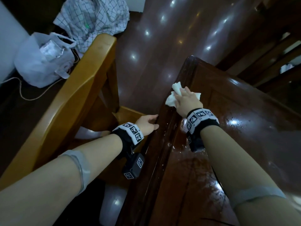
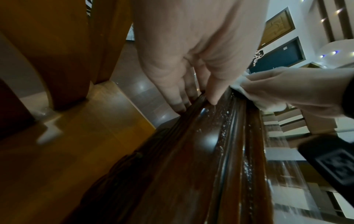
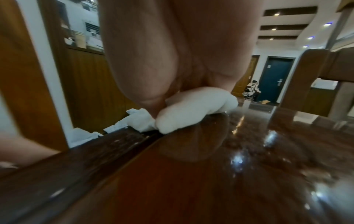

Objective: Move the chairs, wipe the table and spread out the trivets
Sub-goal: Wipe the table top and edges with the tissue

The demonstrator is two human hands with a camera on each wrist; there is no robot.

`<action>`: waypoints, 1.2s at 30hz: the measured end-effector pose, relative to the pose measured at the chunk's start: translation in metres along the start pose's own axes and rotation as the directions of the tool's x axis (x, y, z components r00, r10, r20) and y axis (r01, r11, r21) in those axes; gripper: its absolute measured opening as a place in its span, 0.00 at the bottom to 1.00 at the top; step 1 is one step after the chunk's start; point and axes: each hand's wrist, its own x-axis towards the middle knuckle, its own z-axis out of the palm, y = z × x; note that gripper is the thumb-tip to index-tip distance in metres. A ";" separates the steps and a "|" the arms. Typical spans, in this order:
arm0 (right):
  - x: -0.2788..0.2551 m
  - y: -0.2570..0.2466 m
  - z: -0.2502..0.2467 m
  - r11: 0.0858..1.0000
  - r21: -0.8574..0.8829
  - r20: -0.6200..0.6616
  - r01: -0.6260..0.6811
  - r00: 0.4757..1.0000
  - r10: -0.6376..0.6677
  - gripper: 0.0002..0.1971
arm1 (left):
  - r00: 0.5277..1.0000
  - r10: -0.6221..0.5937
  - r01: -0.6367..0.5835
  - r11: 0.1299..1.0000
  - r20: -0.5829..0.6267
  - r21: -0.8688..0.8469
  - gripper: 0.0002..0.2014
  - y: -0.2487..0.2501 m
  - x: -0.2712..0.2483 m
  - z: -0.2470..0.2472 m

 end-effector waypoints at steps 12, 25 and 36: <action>-0.132 -0.044 0.041 0.915 0.388 0.194 0.113 0.960 -0.201 0.18 | 0.982 -0.156 0.186 0.870 0.103 -0.458 0.23 0.021 -0.030 -0.006; 0.026 -0.015 0.014 0.995 0.074 -0.021 0.066 0.998 -0.064 0.23 | 0.988 -0.050 -0.009 0.923 -0.143 -0.384 0.23 0.018 -0.011 -0.030; -0.092 -0.060 0.071 0.964 0.158 -0.050 0.214 0.977 -0.209 0.34 | 0.978 -0.107 0.069 0.976 -0.178 -0.206 0.24 0.021 -0.015 -0.027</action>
